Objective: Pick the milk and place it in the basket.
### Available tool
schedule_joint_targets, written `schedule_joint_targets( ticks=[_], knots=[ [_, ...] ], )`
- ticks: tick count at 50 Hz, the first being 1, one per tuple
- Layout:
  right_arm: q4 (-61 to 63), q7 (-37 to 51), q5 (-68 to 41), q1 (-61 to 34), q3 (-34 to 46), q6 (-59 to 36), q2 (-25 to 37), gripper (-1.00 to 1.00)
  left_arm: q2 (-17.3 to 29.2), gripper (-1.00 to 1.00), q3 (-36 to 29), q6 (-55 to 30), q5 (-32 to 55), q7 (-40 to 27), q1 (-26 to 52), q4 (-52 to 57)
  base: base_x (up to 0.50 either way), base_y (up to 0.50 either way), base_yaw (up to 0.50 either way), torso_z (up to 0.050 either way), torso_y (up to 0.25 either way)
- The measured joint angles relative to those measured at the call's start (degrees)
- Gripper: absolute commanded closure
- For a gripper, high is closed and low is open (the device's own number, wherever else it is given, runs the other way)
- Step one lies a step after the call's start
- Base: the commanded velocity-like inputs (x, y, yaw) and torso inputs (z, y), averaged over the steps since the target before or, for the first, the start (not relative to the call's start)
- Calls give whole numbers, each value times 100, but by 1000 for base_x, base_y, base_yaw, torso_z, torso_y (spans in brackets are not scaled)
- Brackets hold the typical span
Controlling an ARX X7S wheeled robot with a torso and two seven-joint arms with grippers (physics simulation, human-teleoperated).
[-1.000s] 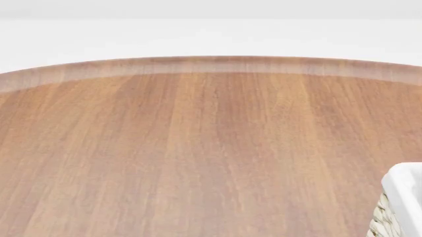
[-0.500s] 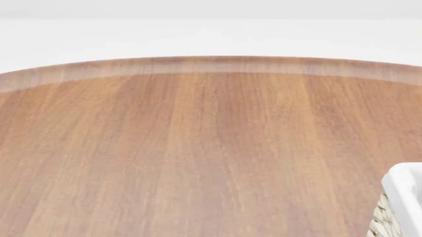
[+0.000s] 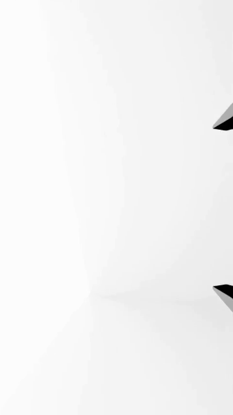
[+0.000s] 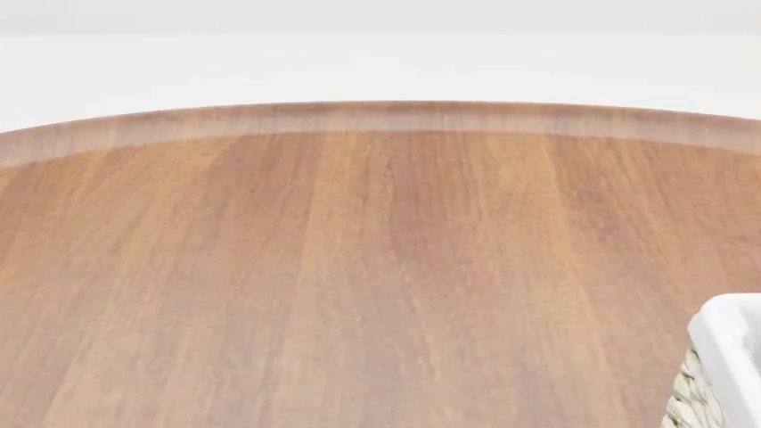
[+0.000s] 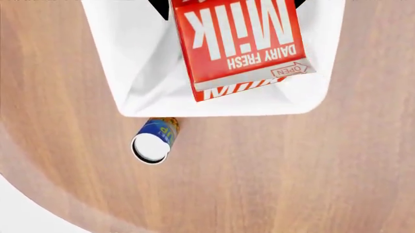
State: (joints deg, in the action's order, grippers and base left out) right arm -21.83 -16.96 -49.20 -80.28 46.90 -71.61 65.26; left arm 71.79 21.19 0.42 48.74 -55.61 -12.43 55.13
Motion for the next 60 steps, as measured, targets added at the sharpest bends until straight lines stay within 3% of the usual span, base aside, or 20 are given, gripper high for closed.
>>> schedule_joint_targets(
  ticks=[19, 60],
  knots=[
    [5, 6, -4, 47, 11, 22, 12, 100, -109, -100, 113, 71, -91, 226, -81, 49, 0, 0, 0, 0, -189],
    [272, 176, -227, 505, -16, -15, 335, 100, -222, -100, 143, 122, -154, 315, -70, 93, 0, 0, 0, 0, 0]
  ],
)
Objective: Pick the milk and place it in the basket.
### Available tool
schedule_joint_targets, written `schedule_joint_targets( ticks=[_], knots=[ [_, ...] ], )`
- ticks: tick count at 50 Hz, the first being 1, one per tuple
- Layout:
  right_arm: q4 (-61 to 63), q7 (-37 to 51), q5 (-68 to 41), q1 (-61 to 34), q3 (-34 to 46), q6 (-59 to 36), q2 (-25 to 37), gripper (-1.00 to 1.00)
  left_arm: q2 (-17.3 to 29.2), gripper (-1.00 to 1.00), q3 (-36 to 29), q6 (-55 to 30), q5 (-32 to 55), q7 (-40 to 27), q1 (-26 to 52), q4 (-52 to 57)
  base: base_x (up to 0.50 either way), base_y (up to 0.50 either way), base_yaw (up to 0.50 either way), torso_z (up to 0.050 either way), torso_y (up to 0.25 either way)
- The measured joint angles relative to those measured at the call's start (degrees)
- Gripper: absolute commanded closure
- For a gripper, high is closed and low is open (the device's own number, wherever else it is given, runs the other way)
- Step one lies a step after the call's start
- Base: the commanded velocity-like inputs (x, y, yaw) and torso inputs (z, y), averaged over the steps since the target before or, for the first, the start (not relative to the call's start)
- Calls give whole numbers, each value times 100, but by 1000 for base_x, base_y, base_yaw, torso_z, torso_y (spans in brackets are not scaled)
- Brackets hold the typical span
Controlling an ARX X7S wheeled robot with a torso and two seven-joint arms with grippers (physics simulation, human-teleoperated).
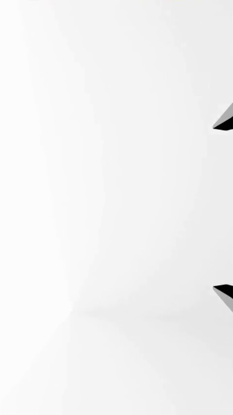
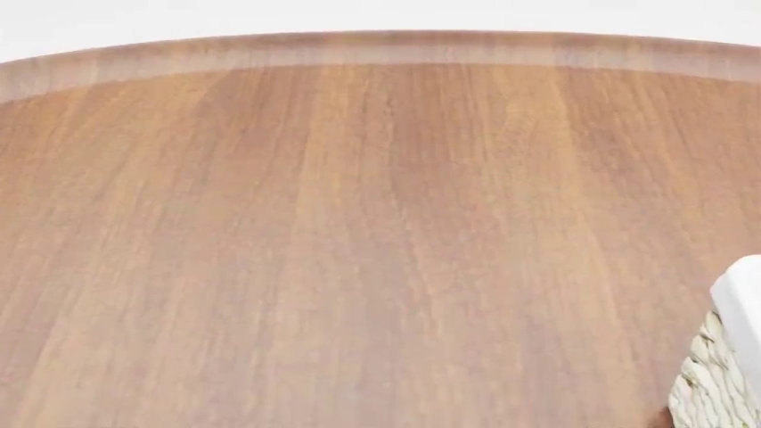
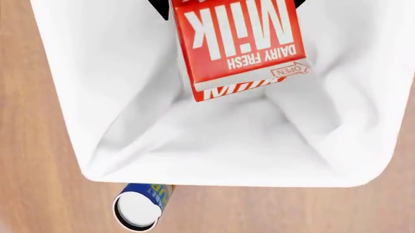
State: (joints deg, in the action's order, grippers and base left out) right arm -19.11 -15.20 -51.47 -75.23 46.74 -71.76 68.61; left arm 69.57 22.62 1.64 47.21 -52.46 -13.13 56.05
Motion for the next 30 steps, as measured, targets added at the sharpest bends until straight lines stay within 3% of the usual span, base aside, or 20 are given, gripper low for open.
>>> schedule_joint_targets(
  ticks=[30],
  knots=[
    [107, 105, -138, 317, -2, 12, 201, 100, -2, -100, -66, 26, -72, 51, 44, 11, 0, 0, 0, 0, -23]
  ],
)
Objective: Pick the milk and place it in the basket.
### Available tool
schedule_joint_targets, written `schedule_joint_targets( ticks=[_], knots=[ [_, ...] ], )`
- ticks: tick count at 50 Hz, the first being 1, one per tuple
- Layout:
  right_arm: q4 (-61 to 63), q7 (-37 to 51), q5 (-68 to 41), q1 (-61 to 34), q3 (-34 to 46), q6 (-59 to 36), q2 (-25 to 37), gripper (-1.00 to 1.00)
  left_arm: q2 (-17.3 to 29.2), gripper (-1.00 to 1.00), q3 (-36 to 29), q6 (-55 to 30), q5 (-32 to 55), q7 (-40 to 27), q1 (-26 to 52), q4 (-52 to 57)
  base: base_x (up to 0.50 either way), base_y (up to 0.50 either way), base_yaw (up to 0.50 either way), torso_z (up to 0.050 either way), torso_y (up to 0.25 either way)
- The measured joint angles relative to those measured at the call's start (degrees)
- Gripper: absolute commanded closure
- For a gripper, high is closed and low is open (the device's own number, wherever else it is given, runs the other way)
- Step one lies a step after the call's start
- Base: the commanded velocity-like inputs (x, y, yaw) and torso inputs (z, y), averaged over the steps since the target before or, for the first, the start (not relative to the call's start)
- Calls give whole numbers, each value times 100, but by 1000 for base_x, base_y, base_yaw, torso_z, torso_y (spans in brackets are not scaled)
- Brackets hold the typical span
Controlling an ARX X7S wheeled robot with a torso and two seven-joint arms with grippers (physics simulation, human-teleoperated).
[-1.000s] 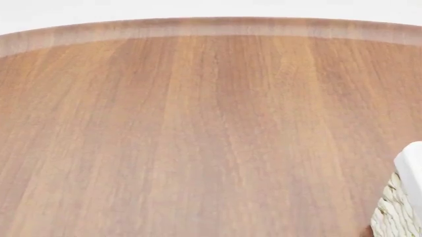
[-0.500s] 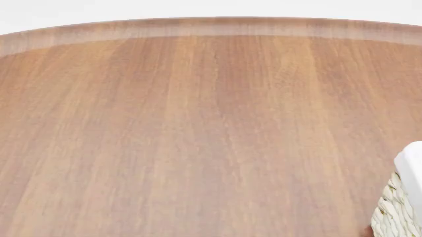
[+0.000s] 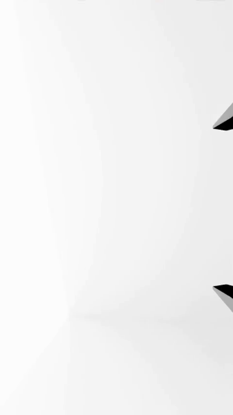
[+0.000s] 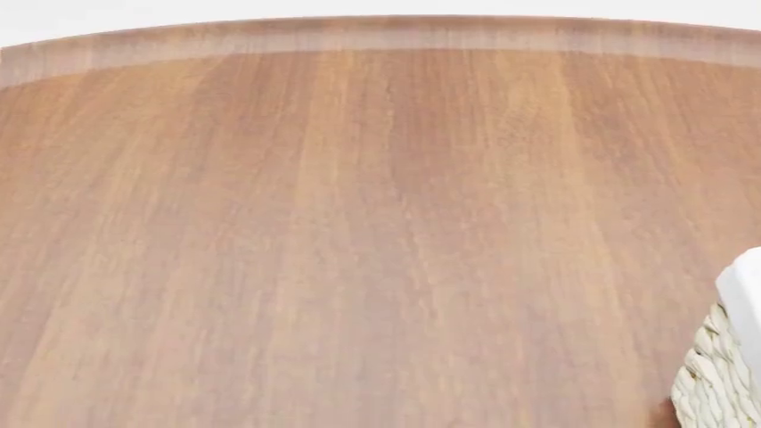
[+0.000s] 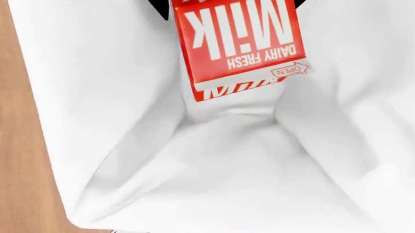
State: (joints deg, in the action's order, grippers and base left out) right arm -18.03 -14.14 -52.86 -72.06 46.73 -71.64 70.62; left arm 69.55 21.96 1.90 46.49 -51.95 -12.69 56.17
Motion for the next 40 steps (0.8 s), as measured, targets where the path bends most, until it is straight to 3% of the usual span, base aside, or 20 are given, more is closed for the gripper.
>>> schedule_joint_targets(
  ticks=[20, 21, 40],
  knots=[
    [53, 19, -15, 90, 21, 48, 18, 100, -95, -100, 93, 35, -16, 55, -72, -1, 0, 0, 0, 0, 0],
    [53, 20, -13, 89, 20, 54, 17, -100, -96, -100, 98, 34, -15, 55, -75, 0, 0, 0, 0, 0, 15],
    [76, -8, 105, -114, -54, 146, 65, -100, -100, -100, 120, 36, -8, 46, -74, -3, 0, 0, 0, 0, 0]
  ],
)
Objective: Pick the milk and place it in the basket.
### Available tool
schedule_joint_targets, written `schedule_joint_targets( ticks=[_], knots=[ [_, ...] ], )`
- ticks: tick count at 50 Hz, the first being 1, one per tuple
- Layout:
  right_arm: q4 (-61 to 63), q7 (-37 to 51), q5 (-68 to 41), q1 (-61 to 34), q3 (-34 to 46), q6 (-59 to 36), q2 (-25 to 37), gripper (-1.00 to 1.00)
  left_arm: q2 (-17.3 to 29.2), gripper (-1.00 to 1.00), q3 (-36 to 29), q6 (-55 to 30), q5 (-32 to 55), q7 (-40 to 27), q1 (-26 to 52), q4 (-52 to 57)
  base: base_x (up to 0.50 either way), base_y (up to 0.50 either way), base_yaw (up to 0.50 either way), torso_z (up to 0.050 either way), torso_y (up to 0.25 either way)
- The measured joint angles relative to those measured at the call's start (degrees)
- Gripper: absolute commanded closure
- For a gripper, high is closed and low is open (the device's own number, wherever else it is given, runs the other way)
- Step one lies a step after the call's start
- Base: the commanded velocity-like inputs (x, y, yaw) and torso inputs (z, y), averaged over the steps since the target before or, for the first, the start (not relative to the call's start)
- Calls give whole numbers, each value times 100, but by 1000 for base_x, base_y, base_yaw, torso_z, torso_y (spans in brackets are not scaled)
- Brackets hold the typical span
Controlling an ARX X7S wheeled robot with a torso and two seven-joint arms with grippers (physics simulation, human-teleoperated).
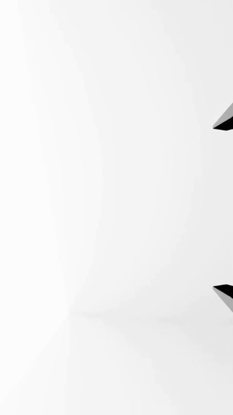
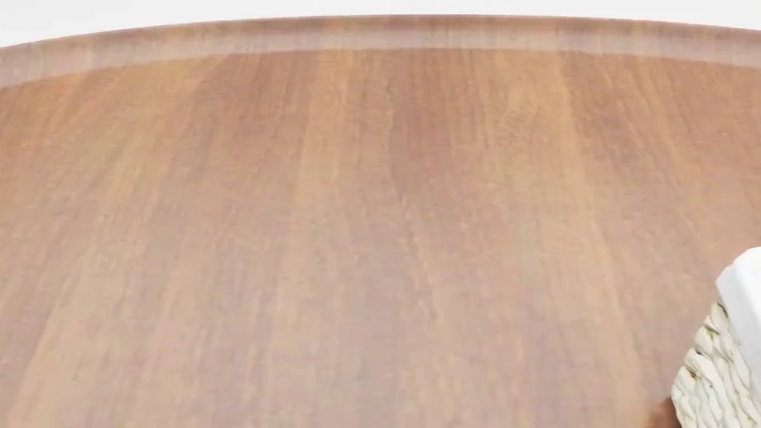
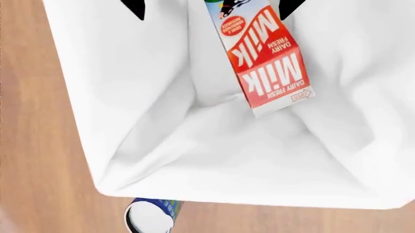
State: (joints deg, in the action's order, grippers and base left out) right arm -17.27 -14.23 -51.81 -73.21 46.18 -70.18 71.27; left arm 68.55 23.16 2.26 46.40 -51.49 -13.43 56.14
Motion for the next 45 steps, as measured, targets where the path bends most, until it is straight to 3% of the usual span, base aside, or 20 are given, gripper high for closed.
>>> schedule_joint_targets(
  ticks=[23, 45],
  knots=[
    [50, -154, 61, -214, 5, -67, 11, -100, -46, -100, 16, 10, -25, 31, -39, -7, 0, 0, 0, 0, 0],
    [-787, -1632, 1651, -2551, 976, -239, -704, -100, -21, -100, -74, 19, -38, 2, 29, -16, 0, 0, 0, 0, 0]
  ],
)
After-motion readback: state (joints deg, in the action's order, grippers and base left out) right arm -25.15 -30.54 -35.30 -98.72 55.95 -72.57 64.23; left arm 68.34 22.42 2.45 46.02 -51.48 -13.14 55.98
